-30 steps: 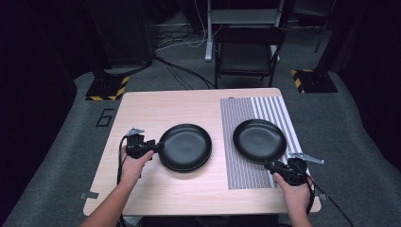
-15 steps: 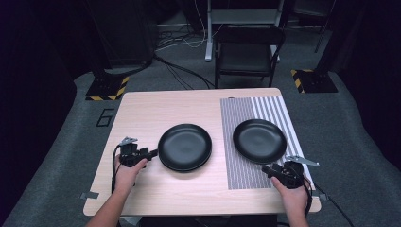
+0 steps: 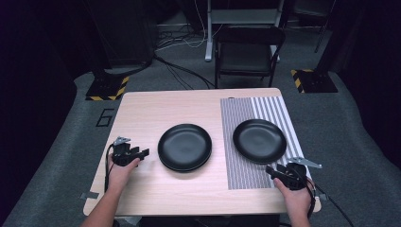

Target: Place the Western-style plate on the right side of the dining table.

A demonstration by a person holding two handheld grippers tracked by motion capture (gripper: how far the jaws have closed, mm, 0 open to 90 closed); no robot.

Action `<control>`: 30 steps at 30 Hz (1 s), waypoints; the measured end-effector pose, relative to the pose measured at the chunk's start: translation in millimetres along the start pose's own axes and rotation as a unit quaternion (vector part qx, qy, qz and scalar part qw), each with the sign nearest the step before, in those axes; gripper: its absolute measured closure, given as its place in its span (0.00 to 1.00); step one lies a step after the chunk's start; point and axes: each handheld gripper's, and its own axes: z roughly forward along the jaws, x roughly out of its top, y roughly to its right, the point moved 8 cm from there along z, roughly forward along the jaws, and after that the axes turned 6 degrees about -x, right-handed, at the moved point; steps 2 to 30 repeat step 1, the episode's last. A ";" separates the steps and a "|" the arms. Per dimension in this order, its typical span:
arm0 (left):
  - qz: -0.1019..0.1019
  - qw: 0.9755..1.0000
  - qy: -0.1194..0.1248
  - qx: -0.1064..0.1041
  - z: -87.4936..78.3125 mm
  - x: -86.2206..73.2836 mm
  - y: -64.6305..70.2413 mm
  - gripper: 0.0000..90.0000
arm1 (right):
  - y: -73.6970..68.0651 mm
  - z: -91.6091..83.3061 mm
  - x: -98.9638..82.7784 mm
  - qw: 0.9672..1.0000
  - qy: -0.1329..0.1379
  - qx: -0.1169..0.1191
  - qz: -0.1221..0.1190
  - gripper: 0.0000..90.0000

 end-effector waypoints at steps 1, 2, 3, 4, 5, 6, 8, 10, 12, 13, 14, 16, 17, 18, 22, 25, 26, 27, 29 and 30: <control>-0.001 1.000 0.004 0.004 0.4 1.1 -2.2 0.49 | 3.5 -0.2 0.2 1.000 0.004 -0.004 0.001 0.51; -0.001 1.000 0.004 0.004 0.4 1.1 -2.2 0.49 | 3.5 -0.2 0.2 1.000 0.004 -0.004 0.001 0.51; -0.001 1.000 0.004 0.004 0.4 1.1 -2.2 0.49 | 3.5 -0.2 0.2 1.000 0.004 -0.004 0.001 0.51; -0.001 1.000 0.004 0.004 0.4 1.1 -2.2 0.49 | 3.5 -0.2 0.2 1.000 0.004 -0.004 0.001 0.51; -0.001 1.000 0.004 0.004 0.4 1.1 -2.2 0.49 | 3.5 -0.2 0.2 1.000 0.004 -0.004 0.001 0.51; -0.001 1.000 0.004 0.004 0.4 1.1 -2.2 0.49 | 3.5 -0.2 0.2 1.000 0.004 -0.004 0.001 0.51; -0.001 1.000 0.004 0.004 0.4 1.1 -2.2 0.49 | 3.5 -0.2 0.2 1.000 0.004 -0.004 0.001 0.51; -0.001 1.000 0.004 0.004 0.4 1.1 -2.2 0.49 | 3.5 -0.2 0.2 1.000 0.004 -0.004 0.001 0.51; -0.001 1.000 0.004 0.004 0.4 1.1 -2.2 0.49 | 3.5 -0.2 0.2 1.000 0.004 -0.004 0.001 0.51; -0.001 1.000 0.004 0.004 0.4 1.1 -2.2 0.49 | 3.5 -0.2 0.2 1.000 0.004 -0.004 0.001 0.51; -0.001 1.000 0.004 0.004 0.4 1.1 -2.2 0.49 | 3.5 -0.2 0.2 1.000 0.004 -0.004 0.001 0.51; -0.001 1.000 0.004 0.004 0.4 1.1 -2.2 0.49 | 3.5 -0.2 0.2 1.000 0.004 -0.004 0.001 0.51; -0.001 1.000 0.004 0.004 0.4 1.1 -2.2 0.49 | 3.5 -0.2 0.2 1.000 0.004 -0.004 0.001 0.51; -0.001 1.000 0.004 0.004 0.4 1.1 -2.2 0.49 | 3.5 -0.2 0.2 1.000 0.004 -0.004 0.001 0.51; -0.001 1.000 0.004 0.004 0.4 1.1 -2.2 0.49 | 3.5 -0.2 0.2 1.000 0.004 -0.004 0.001 0.51; -0.001 1.000 0.004 0.004 0.4 1.1 -2.2 0.49 | 3.5 -0.2 0.2 1.000 0.004 -0.004 0.001 0.51; -0.001 1.000 0.004 0.004 0.4 1.1 -2.2 0.49 | 3.5 -0.2 0.2 1.000 0.004 -0.004 0.001 0.51; -0.001 1.000 0.004 0.004 0.4 1.1 -2.2 0.49 | 3.5 -0.2 0.2 1.000 0.004 -0.004 0.001 0.51; -0.001 1.000 0.004 0.004 0.4 1.1 -2.2 0.49 | 3.5 -0.2 0.2 1.000 0.004 -0.004 0.001 0.51; -0.001 1.000 0.004 0.004 0.4 1.1 -2.2 0.49 | 3.5 -0.2 0.2 1.000 0.004 -0.004 0.001 0.51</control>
